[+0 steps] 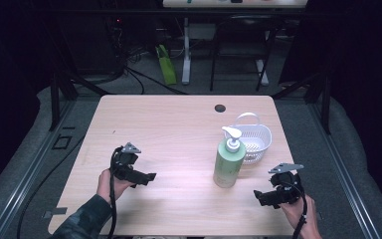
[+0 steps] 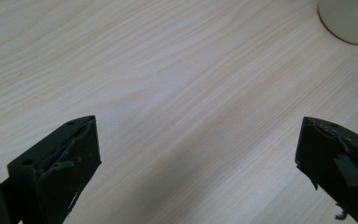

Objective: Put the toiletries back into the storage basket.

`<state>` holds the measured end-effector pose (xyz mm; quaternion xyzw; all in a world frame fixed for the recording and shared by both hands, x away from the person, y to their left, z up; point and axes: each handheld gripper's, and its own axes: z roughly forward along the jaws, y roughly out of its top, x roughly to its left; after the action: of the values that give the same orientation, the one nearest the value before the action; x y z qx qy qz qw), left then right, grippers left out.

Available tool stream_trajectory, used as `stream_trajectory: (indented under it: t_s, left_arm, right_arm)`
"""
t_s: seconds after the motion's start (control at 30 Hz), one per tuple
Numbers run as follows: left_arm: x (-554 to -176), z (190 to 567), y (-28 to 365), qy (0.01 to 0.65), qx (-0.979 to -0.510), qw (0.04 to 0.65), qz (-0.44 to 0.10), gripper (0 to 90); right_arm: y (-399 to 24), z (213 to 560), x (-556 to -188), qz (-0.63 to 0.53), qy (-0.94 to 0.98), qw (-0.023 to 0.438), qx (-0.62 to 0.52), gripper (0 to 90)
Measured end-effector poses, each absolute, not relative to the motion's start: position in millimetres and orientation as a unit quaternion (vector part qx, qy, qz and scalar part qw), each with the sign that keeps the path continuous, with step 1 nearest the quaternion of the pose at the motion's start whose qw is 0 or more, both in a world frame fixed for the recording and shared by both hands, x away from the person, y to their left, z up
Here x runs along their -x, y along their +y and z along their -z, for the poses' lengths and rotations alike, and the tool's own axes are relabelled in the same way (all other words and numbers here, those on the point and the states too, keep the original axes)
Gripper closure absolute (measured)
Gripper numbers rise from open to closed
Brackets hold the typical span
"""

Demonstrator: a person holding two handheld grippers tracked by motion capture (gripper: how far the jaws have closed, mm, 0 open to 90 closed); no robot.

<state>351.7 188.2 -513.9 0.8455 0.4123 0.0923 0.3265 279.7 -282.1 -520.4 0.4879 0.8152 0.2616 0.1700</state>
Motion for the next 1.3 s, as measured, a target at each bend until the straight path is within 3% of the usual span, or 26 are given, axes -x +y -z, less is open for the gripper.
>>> stream_trajectory:
  t_s: [0.4,0.7,1.3]
  left_arm:
    - [-351,519,193,0.415,-0.843,0.331,-0.086,0.0]
    - [-351,520,190,0.415,-0.843,0.334,-0.081,0.0]
    - [-351,521,187,0.412,-0.839,0.345,-0.083,0.0]
  right_arm:
    - [-275,512,-275,-0.32,0.803,0.158,-0.477,0.0]
    - [-262,491,-264,-0.388,0.782,0.22,-0.436,0.9]
    - [-250,471,-264,-0.476,0.729,0.251,-0.423,0.0]
